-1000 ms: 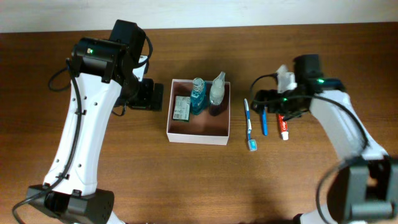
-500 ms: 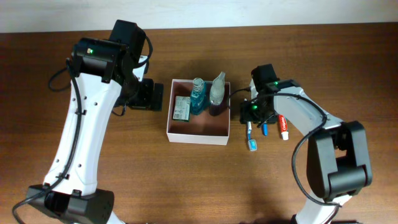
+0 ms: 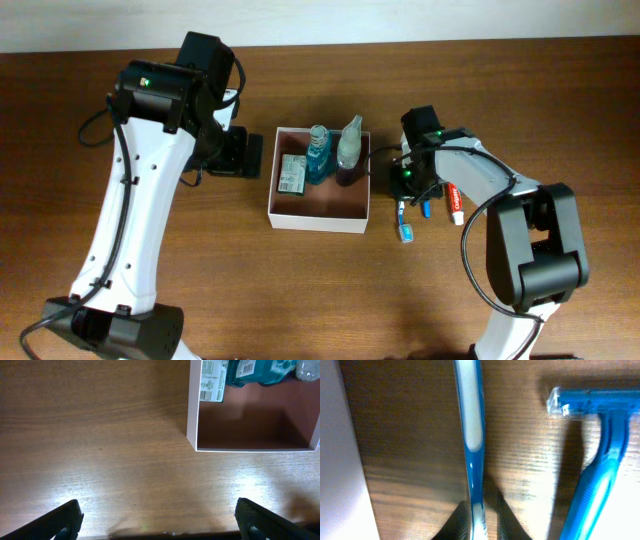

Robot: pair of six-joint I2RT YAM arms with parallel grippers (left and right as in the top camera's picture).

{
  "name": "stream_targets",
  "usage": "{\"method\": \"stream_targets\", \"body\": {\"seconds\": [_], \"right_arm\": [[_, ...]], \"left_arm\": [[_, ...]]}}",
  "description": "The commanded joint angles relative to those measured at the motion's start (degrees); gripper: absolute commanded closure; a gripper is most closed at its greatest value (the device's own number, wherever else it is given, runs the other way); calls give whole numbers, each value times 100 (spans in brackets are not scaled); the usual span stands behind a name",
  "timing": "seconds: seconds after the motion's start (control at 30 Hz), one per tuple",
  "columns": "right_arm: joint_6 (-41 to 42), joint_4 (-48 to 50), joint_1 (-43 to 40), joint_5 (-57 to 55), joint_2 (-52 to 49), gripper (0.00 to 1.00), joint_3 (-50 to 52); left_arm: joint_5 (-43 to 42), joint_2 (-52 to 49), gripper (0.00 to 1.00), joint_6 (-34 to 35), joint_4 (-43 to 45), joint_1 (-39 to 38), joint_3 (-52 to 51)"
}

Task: Pack container
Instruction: 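Reach the right gripper to the blue toothbrush and grasp it, then lay the toothbrush in the box's front, release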

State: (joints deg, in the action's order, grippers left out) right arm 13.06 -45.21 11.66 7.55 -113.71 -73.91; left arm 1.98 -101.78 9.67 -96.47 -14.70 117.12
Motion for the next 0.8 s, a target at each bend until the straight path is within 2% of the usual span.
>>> {"method": "stream_targets", "body": {"seconds": [0.0, 0.27, 0.4, 0.5, 0.57, 0.7, 0.77], "right_arm": [[13, -275, -11, -105, -160, 93, -214], [11, -1517, -4, -553, 195, 96, -1309], [4, -2332, 42, -549, 699, 96, -2015], [-160, -2599, 192, -494, 1145, 96, -2240], [-664, -2570, 350, -245, 1453, 96, -2245], [-2586, -2695, 817, 975, 1902, 96, -2245], [-3093, -2868, 1095, 1283, 2009, 96, -2245]], "left_arm": [[44, 87, 0, -26, -2, -4, 20], [44, 87, 0, -26, -2, -4, 20], [44, 87, 0, -28, -4, -4, 20], [44, 87, 0, -26, -2, -2, 20], [44, 87, 0, -26, -4, -4, 20], [44, 87, 0, -26, -4, -4, 20], [44, 87, 0, -26, -4, -4, 20]]}}
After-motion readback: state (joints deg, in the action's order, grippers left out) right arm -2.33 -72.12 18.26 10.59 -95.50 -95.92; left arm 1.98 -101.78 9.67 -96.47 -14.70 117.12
